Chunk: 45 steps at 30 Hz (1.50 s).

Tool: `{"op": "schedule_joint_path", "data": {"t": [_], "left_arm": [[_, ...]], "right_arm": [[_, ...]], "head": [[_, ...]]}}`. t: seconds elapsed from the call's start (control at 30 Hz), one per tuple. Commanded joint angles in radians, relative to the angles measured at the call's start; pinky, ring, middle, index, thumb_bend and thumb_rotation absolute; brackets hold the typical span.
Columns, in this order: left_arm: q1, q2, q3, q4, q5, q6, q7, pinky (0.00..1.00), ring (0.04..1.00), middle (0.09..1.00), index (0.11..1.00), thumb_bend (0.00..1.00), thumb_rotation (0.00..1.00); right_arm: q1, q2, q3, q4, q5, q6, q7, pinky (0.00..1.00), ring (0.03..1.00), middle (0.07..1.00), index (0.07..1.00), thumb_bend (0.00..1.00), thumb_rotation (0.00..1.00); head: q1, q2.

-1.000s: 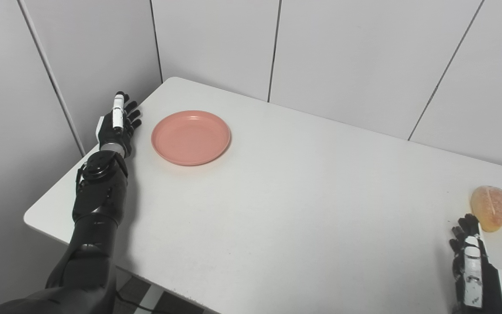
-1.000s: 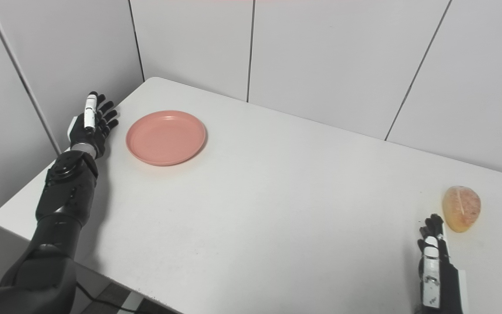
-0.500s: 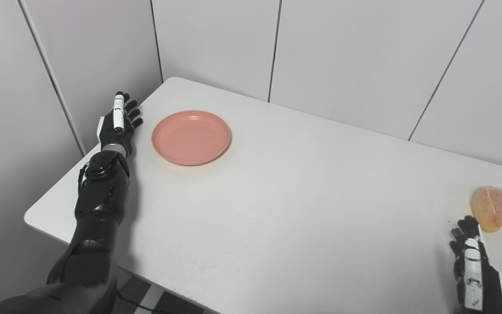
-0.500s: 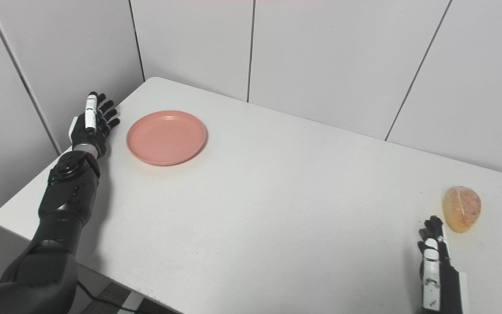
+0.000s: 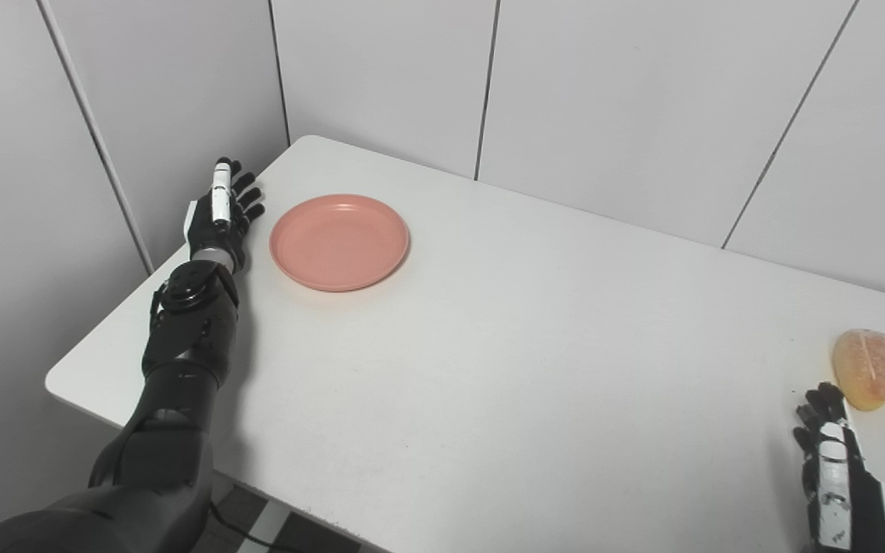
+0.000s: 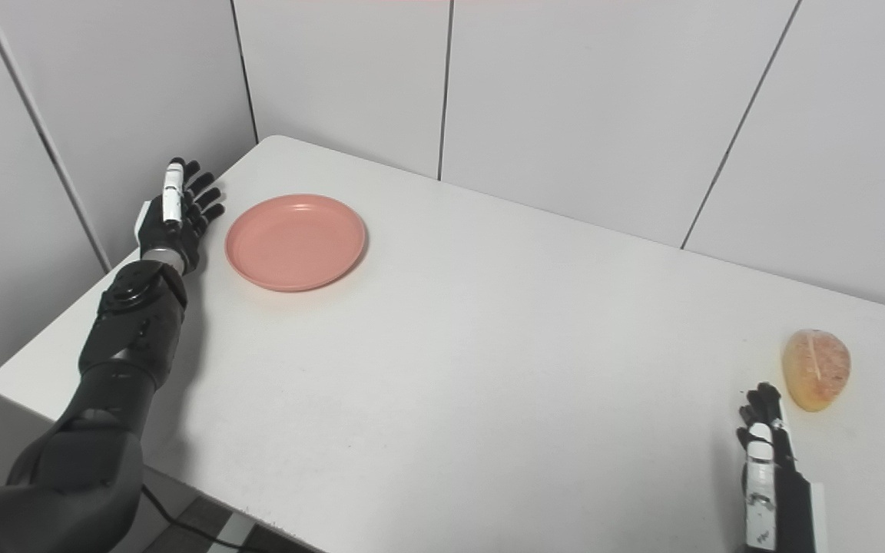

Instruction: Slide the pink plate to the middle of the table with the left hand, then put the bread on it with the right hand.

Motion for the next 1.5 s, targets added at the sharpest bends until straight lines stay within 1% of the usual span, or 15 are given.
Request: {"op": "schedule_joint_path", "data": {"t": [0.0,0.07,0.13,0.2,0.27,0.4,0.6,0.73,0.9,0.97,1.07,1.2,1.27,1.37,1.47], "left_arm": [[-0.039,-0.014,-0.022,-0.022,-0.013,0.031,-0.034,0.89,0.903,0.898,0.887,0.35,1.0],[-0.037,-0.019,-0.03,-0.032,-0.017,0.036,-0.042,0.91,0.909,0.904,0.894,0.34,1.0],[-0.031,-0.022,-0.049,-0.043,-0.019,0.035,-0.064,0.91,0.918,0.913,0.905,0.33,1.0],[-0.026,-0.031,-0.063,-0.056,-0.023,0.046,-0.074,0.91,0.924,0.919,0.908,0.35,1.0],[-0.024,-0.042,-0.074,-0.072,-0.02,0.061,-0.072,0.92,0.927,0.922,0.907,0.37,1.0],[-0.02,-0.06,-0.098,-0.094,-0.01,0.088,-0.064,0.9,0.911,0.905,0.892,0.35,1.0],[-0.032,-0.078,-0.143,-0.054,0.022,0.064,-0.068,0.87,0.881,0.877,0.868,0.33,1.0],[-0.039,-0.09,-0.148,-0.037,0.009,0.066,-0.078,0.85,0.884,0.882,0.867,0.31,1.0],[-0.043,-0.107,-0.146,-0.037,-0.004,0.083,-0.082,0.87,0.894,0.896,0.889,0.32,1.0],[-0.042,-0.112,-0.15,-0.039,-0.002,0.083,-0.092,0.89,0.896,0.898,0.893,0.32,1.0],[-0.041,-0.122,-0.172,-0.037,0.015,0.073,-0.105,0.89,0.891,0.897,0.89,0.32,1.0],[-0.043,-0.141,-0.193,-0.039,0.022,0.08,-0.112,0.89,0.891,0.897,0.889,0.34,1.0],[-0.045,-0.148,-0.203,-0.039,0.026,0.08,-0.114,0.89,0.889,0.9,0.893,0.34,1.0],[-0.045,-0.165,-0.235,-0.041,0.044,0.081,-0.123,0.89,0.882,0.894,0.885,0.34,1.0],[-0.044,-0.183,-0.262,-0.044,0.055,0.092,-0.13,0.88,0.876,0.885,0.876,0.35,1.0]], "right_arm": [[0.004,0.01,0.006,-0.014,-0.004,-0.021,-0.003,0.97,0.951,0.945,0.94,0.13,1.0],[0.004,0.01,0.007,-0.017,-0.003,-0.018,0.0,0.97,0.95,0.944,0.94,0.14,1.0],[0.004,0.008,0.009,-0.018,0.0,-0.019,0.004,0.98,0.953,0.948,0.946,0.14,1.0],[0.003,0.007,0.01,-0.017,0.002,-0.021,0.005,0.98,0.954,0.951,0.949,0.14,1.0],[0.003,0.008,0.012,-0.021,-0.003,-0.017,0.003,0.98,0.954,0.952,0.95,0.14,1.0],[0.005,0.01,0.016,-0.029,-0.004,-0.004,0.001,0.98,0.957,0.954,0.952,0.14,1.0],[0.008,0.014,0.024,-0.032,-0.013,-0.01,-0.002,0.97,0.956,0.952,0.948,0.12,1.0],[0.006,0.015,0.025,-0.025,-0.007,-0.013,0.002,0.97,0.956,0.953,0.95,0.12,1.0],[0.0,0.03,0.024,-0.011,0.006,-0.01,-0.002,0.99,0.965,0.96,0.957,0.14,1.0],[0.001,0.03,0.026,-0.012,-0.005,-0.013,-0.006,0.99,0.963,0.957,0.954,0.14,1.0],[-0.003,0.036,0.029,0.005,-0.013,-0.036,-0.01,0.97,0.95,0.946,0.943,0.13,1.0],[-0.004,0.043,0.03,0.013,-0.021,-0.047,-0.014,0.95,0.935,0.936,0.932,0.14,1.0],[-0.002,0.045,0.03,0.009,-0.023,-0.041,-0.015,0.95,0.937,0.934,0.931,0.15,1.0],[0.0,0.043,0.035,-0.005,-0.037,-0.024,-0.017,0.94,0.933,0.93,0.926,0.14,1.0],[0.006,0.04,0.04,-0.02,-0.05,-0.019,-0.017,0.92,0.929,0.928,0.924,0.14,1.0]], "head": [[0.0,0.002],[-0.002,0.003],[-0.003,0.006],[-0.005,0.007],[-0.007,0.008],[-0.017,0.007],[-0.029,0.008],[-0.039,0.009],[-0.05,0.014],[-0.055,0.016],[-0.073,0.022],[-0.085,0.026],[-0.09,0.029],[-0.104,0.034],[-0.121,0.04]]}}
